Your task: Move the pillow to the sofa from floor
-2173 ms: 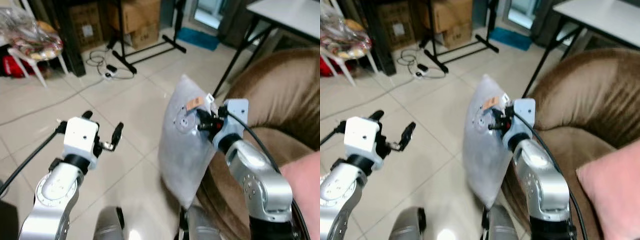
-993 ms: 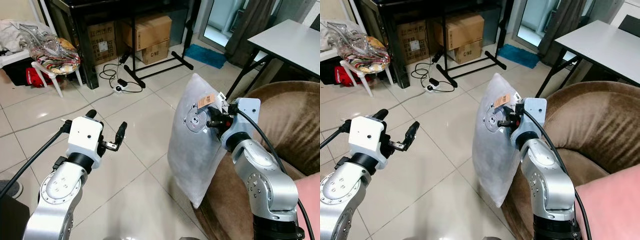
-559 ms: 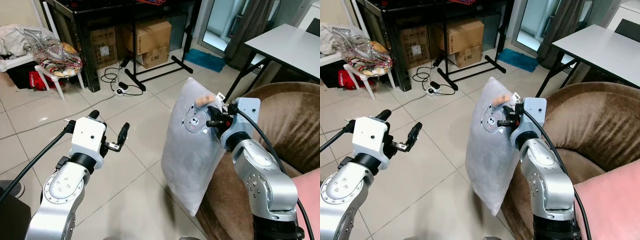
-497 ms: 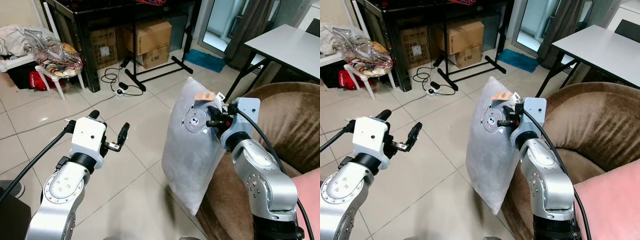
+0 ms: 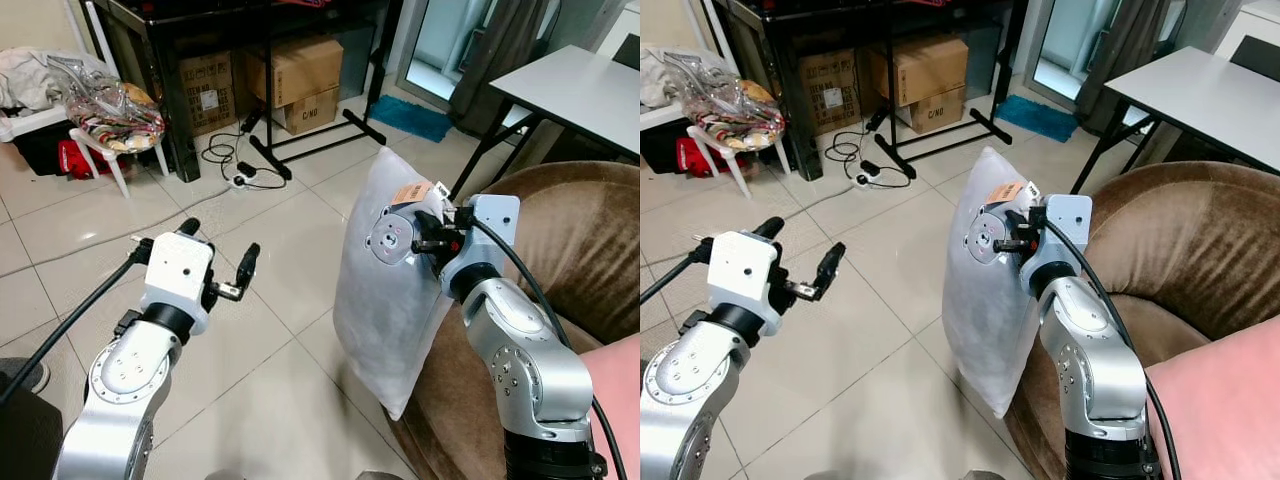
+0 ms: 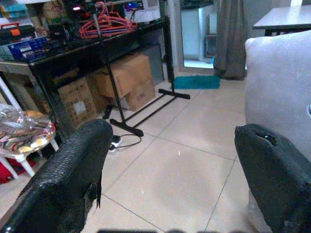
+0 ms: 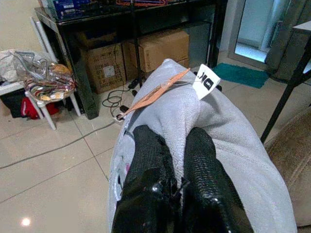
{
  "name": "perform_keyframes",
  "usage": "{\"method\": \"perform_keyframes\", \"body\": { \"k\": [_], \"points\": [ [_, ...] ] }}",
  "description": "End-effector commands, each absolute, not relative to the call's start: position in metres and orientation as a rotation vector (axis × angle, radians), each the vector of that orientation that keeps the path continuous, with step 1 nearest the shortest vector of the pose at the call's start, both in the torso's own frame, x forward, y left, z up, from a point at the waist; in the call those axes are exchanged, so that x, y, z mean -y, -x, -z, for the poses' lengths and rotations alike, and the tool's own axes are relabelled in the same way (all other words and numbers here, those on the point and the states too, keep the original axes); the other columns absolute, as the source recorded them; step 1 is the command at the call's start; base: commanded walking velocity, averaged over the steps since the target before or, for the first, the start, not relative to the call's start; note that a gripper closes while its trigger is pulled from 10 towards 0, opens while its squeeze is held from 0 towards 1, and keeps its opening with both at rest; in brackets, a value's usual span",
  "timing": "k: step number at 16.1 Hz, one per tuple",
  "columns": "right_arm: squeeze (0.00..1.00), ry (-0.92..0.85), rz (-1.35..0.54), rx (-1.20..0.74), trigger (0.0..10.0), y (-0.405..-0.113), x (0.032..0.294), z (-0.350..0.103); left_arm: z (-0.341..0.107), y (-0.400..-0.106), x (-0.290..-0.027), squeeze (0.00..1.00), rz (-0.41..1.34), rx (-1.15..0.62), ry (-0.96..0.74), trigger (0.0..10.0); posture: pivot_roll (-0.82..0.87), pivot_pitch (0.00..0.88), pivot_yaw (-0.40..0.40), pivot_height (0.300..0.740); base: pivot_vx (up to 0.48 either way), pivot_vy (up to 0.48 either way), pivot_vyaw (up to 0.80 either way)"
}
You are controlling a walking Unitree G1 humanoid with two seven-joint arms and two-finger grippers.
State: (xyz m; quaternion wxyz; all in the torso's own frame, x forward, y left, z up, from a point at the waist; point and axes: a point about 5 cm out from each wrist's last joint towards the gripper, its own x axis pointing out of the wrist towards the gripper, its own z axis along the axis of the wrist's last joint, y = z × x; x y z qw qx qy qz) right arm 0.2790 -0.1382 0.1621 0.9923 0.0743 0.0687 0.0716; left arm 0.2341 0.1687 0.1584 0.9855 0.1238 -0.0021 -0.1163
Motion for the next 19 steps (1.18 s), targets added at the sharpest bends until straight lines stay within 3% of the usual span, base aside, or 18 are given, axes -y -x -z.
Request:
{"method": "perform_keyframes", "body": {
  "k": [1, 9, 11, 14, 19],
  "points": [
    [0.00, -0.155, -0.132, -0.099, 10.0, -0.279, 0.141, -0.169, -0.160, -0.235, -0.166, 0.21, 0.252, 0.014, -0.244, 10.0, 0.00, 0.000, -0.075, 0.740, 0.000, 0.465, -0.80],
    [0.00, -0.169, -0.125, -0.107, 10.0, -0.279, 0.140, -0.166, -0.160, -0.236, -0.168, 0.21, 0.253, 0.013, -0.249, 10.0, 0.00, 0.000, -0.069, 0.740, 0.000, 0.457, -0.80],
    [0.00, -0.169, -0.125, -0.108, 10.0, -0.279, 0.140, -0.166, -0.163, -0.238, -0.170, 0.23, 0.232, 0.020, -0.255, 10.0, 0.00, 0.000, -0.068, 0.740, 0.000, 0.000, -0.73],
    [0.00, -0.157, -0.136, -0.101, 10.0, -0.279, 0.139, -0.167, -0.164, -0.241, -0.176, 0.23, 0.194, 0.022, -0.253, 10.0, 0.00, 0.000, -0.068, 0.740, 0.000, -0.480, 0.00],
    [0.00, -0.153, -0.136, -0.099, 10.0, -0.280, 0.138, -0.167, -0.163, -0.242, -0.179, 0.22, 0.166, 0.016, -0.244, 10.0, 0.00, 0.000, -0.069, 0.740, 0.000, 0.000, 0.00]
  ]
}}
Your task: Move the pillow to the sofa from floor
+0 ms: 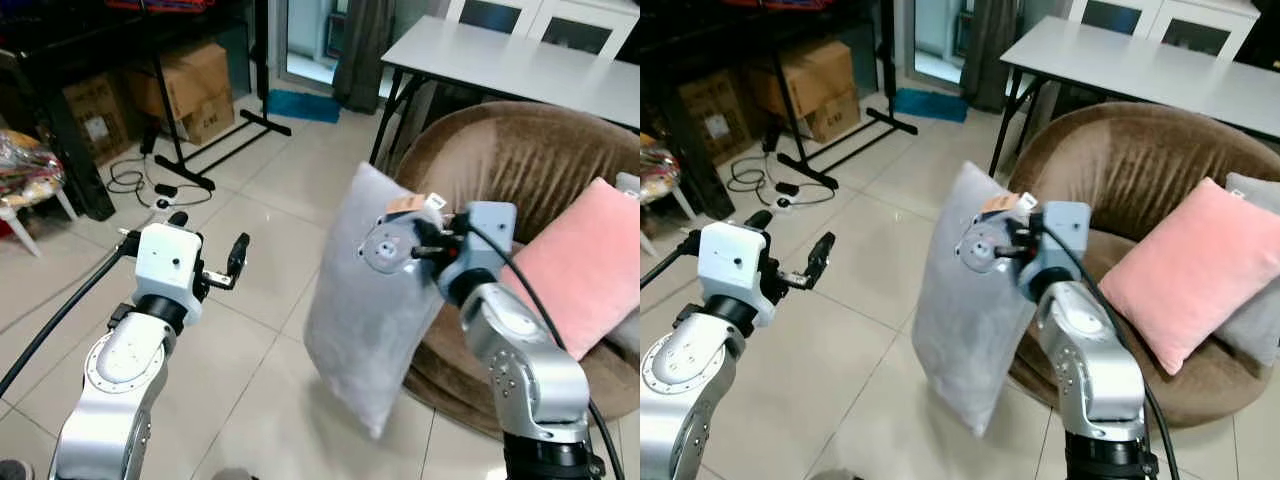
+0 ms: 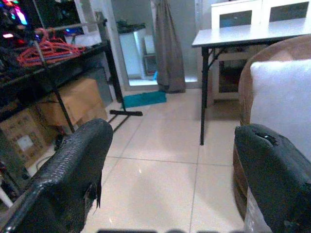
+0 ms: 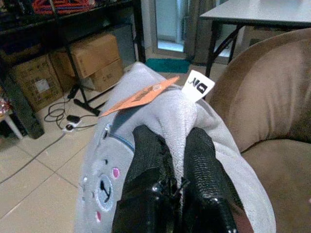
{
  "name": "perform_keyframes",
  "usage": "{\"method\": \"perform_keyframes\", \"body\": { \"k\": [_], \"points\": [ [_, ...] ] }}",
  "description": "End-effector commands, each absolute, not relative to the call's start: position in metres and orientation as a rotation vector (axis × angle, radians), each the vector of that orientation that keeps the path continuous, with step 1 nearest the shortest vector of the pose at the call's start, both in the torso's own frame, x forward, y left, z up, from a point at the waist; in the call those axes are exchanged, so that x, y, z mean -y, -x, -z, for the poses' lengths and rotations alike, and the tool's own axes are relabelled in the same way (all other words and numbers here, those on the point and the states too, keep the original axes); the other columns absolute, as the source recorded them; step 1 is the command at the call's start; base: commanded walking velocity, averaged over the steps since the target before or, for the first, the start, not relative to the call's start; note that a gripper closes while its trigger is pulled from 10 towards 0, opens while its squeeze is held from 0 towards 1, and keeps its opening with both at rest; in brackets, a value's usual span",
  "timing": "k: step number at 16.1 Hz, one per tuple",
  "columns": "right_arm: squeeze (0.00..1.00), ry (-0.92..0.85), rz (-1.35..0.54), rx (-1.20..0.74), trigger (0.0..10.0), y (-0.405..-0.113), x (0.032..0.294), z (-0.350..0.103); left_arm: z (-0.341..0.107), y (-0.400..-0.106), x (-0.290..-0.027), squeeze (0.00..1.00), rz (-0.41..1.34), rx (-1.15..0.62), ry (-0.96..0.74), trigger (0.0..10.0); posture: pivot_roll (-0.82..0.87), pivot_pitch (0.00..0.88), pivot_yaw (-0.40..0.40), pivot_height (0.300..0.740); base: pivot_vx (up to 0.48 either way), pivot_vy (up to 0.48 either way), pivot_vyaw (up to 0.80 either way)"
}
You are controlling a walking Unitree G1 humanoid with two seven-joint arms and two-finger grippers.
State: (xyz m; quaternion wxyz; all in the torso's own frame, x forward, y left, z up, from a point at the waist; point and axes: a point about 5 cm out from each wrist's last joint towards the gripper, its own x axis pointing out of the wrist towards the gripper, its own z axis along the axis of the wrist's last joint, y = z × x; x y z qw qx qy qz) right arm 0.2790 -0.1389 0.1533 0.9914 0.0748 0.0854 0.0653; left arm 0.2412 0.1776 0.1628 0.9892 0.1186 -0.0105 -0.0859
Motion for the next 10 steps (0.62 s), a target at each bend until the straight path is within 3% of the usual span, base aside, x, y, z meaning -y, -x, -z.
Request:
{"method": "perform_keyframes", "body": {
  "k": [1, 7, 10],
  "points": [
    [0.00, -0.151, -0.136, -0.098, 10.0, -0.2805, 0.1383, -0.1671, -0.1639, -0.2427, -0.1790, 0.23, 0.166, 0.024, -0.240, 10.0, 0.00, 0.000, -0.069, 0.740, 0.000, 0.000, 0.00],
    [0.00, -0.139, -0.137, -0.091, 10.0, -0.2818, 0.1385, -0.1681, -0.1648, -0.2434, -0.1790, 0.25, 0.169, 0.033, -0.231, 10.0, 0.00, 0.000, -0.071, 0.740, 0.000, 0.000, 0.00],
    [0.00, -0.138, -0.139, -0.090, 10.0, -0.2817, 0.1384, -0.1681, -0.1647, -0.2429, -0.1774, 0.25, 0.180, 0.033, -0.224, 10.0, 0.00, 0.000, -0.071, 0.740, 0.250, 0.000, 0.00]
  ]
}}
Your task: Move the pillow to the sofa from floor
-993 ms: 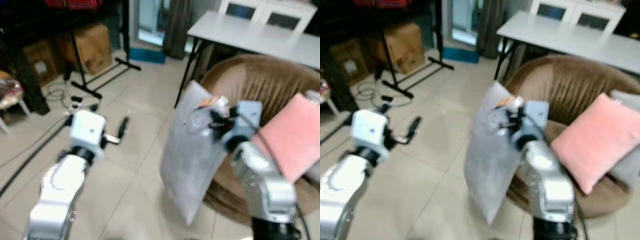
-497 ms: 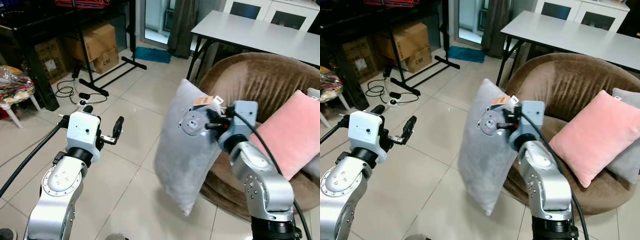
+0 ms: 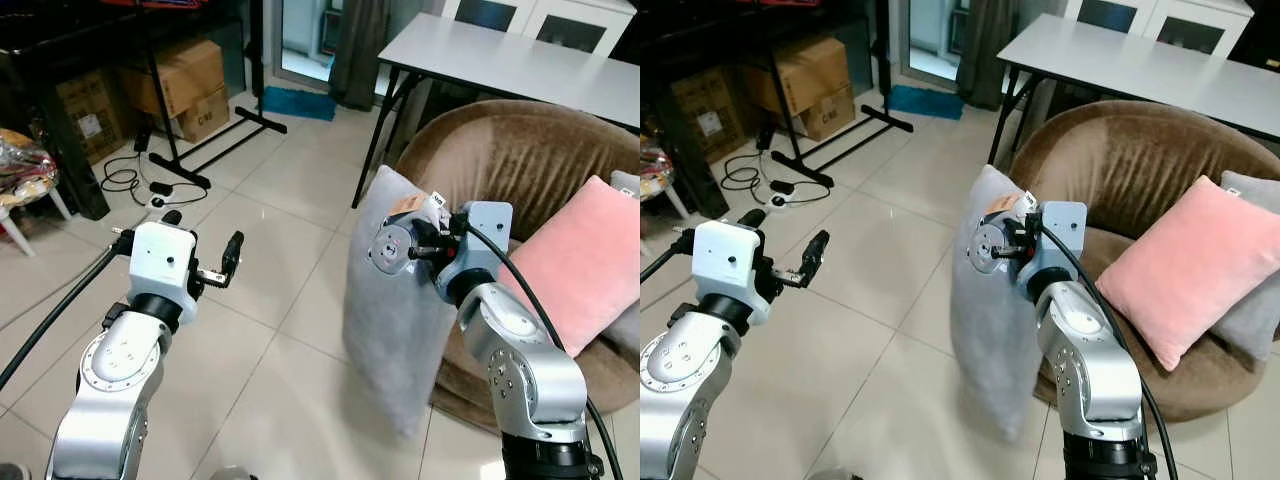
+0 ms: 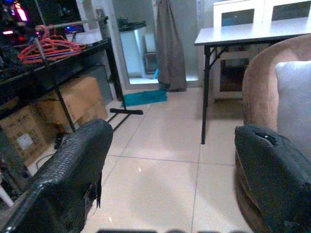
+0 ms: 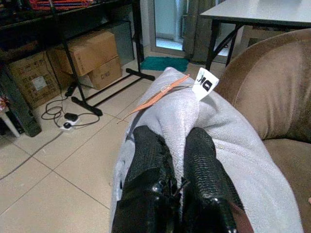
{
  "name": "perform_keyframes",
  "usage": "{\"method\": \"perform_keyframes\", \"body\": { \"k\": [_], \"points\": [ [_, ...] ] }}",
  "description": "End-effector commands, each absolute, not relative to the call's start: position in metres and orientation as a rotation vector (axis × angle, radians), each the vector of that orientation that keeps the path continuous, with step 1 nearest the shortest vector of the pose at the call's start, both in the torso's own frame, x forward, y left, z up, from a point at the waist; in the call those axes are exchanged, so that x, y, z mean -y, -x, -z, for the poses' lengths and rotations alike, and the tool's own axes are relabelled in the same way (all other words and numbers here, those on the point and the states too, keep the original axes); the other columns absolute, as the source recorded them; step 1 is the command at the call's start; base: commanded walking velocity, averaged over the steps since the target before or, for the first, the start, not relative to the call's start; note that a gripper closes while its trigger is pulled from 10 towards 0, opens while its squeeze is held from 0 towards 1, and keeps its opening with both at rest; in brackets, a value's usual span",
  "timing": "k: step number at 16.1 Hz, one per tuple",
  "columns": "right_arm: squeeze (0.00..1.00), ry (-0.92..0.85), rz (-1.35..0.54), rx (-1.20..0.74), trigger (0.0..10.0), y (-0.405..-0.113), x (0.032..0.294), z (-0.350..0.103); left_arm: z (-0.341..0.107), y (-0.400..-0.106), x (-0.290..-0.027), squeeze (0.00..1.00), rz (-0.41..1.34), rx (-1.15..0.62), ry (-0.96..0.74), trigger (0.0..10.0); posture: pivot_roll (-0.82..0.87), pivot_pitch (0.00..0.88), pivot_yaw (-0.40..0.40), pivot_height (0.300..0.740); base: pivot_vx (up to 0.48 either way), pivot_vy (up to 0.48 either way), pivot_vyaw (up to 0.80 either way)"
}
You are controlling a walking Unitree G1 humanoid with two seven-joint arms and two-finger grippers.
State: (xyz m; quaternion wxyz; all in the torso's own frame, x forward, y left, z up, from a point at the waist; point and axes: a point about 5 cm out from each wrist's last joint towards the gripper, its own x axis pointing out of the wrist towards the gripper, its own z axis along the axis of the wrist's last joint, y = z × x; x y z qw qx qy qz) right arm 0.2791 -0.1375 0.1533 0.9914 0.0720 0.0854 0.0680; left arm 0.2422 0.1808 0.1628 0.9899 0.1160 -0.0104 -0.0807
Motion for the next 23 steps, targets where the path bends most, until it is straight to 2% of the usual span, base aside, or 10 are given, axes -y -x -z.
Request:
{"method": "perform_keyframes", "body": {
  "k": [1, 7, 11, 23],
  "points": [
    [0.00, -0.137, -0.139, -0.091, 10.0, -0.2817, 0.1383, -0.1681, -0.1646, -0.2428, -0.1773, 0.25, 0.182, 0.032, -0.222, 10.0, 0.00, 0.000, -0.071, 0.740, 0.277, 0.000, 0.00],
    [0.00, -0.138, -0.145, -0.091, 10.0, -0.2820, 0.1377, -0.1679, -0.1647, -0.2420, -0.1763, 0.26, 0.190, 0.033, -0.211, 10.0, 0.00, 0.000, -0.072, 0.740, 0.308, 0.000, 0.00],
    [0.00, -0.133, -0.149, -0.104, 10.0, -0.2823, 0.1369, -0.1664, -0.1648, -0.2418, -0.1761, 0.25, 0.194, 0.034, -0.209, 10.0, 0.00, 0.000, -0.072, 0.740, 0.337, 0.000, -0.62],
    [0.00, -0.123, -0.153, -0.100, 10.0, -0.2825, 0.1363, -0.1655, -0.1644, -0.2415, -0.1749, 0.26, 0.202, 0.030, -0.206, 10.0, 0.00, 0.000, -0.075, 0.740, 0.338, 0.000, 0.00]
  ]
}}
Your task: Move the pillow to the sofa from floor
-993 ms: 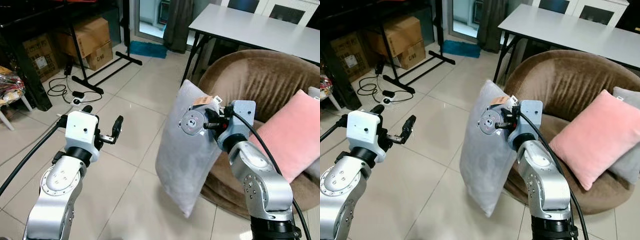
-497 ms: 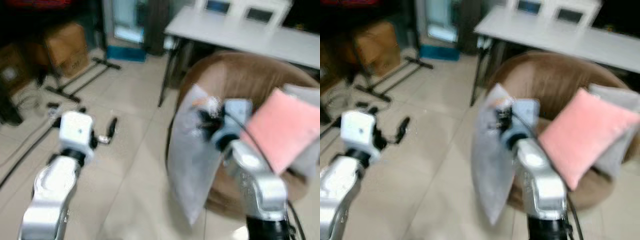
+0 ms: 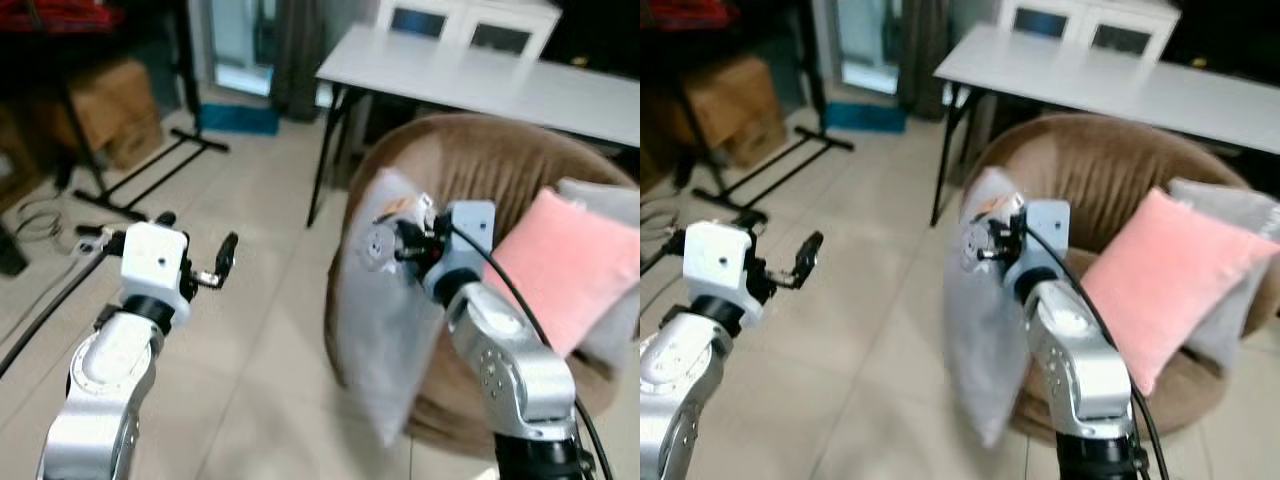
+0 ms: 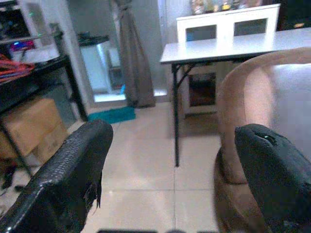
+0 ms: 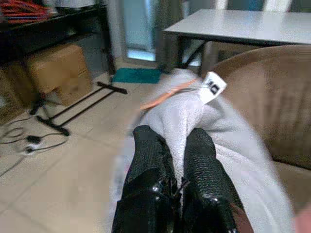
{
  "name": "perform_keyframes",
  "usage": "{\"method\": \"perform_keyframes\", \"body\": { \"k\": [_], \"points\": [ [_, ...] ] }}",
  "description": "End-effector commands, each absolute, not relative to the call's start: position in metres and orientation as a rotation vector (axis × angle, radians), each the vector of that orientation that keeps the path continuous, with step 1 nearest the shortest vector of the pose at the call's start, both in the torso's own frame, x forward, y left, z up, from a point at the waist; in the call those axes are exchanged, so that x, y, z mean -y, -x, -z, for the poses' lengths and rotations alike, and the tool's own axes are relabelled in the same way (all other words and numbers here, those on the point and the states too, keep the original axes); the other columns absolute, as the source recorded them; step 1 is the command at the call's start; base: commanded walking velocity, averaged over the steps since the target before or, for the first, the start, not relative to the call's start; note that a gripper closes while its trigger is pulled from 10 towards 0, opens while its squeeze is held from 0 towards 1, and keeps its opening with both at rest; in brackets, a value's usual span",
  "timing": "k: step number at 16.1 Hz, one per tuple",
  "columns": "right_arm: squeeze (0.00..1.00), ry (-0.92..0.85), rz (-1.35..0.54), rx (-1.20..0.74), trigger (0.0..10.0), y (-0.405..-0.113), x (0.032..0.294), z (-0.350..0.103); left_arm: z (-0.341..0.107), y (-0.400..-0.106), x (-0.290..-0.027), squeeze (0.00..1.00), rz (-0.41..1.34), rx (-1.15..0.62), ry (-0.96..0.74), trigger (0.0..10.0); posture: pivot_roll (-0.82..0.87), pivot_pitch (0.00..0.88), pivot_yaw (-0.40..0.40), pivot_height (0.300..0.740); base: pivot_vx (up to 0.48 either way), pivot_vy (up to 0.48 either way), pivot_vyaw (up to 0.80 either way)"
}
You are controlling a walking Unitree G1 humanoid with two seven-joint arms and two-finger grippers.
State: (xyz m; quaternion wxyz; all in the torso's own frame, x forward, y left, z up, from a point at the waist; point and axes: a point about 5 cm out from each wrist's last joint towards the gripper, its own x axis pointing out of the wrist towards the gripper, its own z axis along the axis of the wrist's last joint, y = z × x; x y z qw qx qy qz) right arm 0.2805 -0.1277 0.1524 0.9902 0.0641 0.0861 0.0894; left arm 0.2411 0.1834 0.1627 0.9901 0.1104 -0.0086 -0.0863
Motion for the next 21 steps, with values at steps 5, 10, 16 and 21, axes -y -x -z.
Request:
{"method": "perform_keyframes", "body": {
  "k": [5, 10, 16, 21],
  "points": [
    [0.00, -0.125, -0.154, -0.095, 10.0, -0.282, 0.136, -0.166, -0.164, -0.241, -0.174, 0.25, 0.206, 0.029, -0.207, 10.0, 0.00, 0.000, -0.075, 0.740, 0.339, 0.000, 0.00],
    [0.00, -0.126, -0.155, -0.080, 10.0, -0.282, 0.136, -0.169, -0.164, -0.241, -0.174, 0.26, 0.208, 0.029, -0.207, 10.0, 0.00, 0.000, -0.073, 0.740, 0.339, 0.000, 0.00],
    [0.00, -0.134, -0.159, -0.035, 10.0, -0.288, 0.137, -0.181, -0.163, -0.239, -0.176, 0.26, 0.220, 0.020, -0.227, 10.0, 0.02, 0.000, -0.065, 0.740, 0.338, 0.000, -0.27],
    [0.00, -0.119, -0.146, -0.050, 10.0, -0.291, 0.140, -0.178, -0.157, -0.234, -0.173, 0.26, 0.258, -0.007, -0.258, 10.0, 0.02, 0.000, -0.062, 0.740, 0.329, 0.000, 0.00]
  ]
}}
